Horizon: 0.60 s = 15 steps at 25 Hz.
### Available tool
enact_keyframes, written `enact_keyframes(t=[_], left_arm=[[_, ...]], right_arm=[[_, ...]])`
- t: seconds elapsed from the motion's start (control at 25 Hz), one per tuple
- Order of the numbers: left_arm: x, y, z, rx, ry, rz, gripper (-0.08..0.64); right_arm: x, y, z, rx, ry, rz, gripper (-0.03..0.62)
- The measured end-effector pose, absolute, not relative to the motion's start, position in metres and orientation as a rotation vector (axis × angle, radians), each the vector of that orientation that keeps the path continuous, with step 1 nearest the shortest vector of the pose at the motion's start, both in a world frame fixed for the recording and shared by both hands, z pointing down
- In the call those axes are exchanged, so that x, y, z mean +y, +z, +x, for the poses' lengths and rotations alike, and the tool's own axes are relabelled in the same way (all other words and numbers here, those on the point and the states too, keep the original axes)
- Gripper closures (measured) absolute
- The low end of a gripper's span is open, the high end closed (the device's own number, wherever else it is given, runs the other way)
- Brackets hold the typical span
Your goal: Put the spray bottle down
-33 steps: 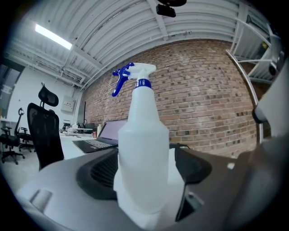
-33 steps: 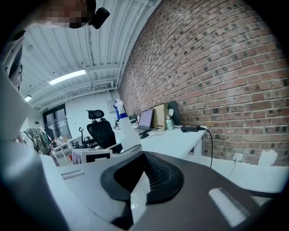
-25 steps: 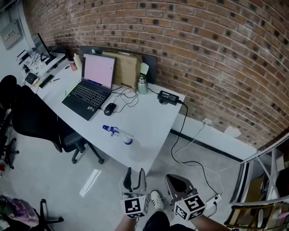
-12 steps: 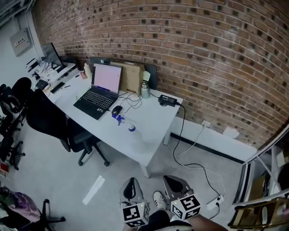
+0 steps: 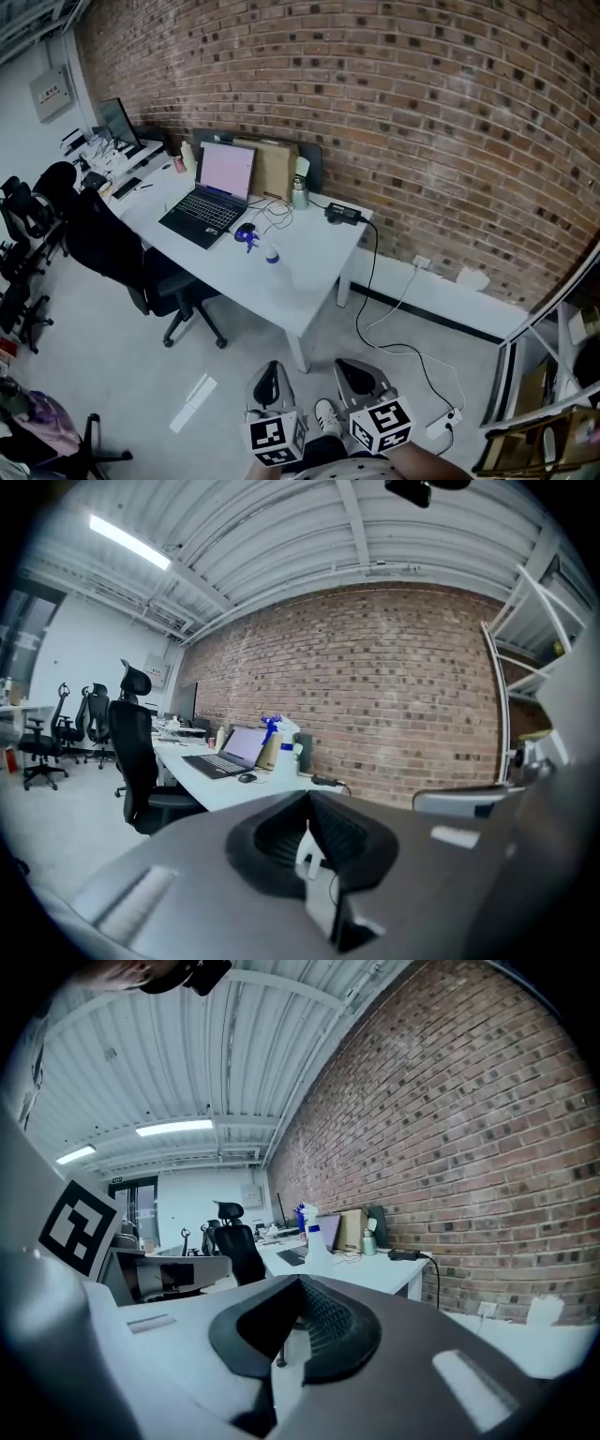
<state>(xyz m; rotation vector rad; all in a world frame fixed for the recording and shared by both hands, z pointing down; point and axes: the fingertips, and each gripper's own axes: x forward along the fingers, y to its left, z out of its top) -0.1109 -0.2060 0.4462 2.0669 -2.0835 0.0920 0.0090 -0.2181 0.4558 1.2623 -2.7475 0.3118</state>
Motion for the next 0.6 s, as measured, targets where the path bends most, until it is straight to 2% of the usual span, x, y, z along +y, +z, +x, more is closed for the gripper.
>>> enact_keyframes(t=[0.6], left_arm=[[-0.208, 0.4434, -0.1109, -2.053, 0.09, 2.077, 0.552]], right_arm=[[-0.2138, 0.4497, 0.0021, -2.756, 0.279, 1.255, 0.594]])
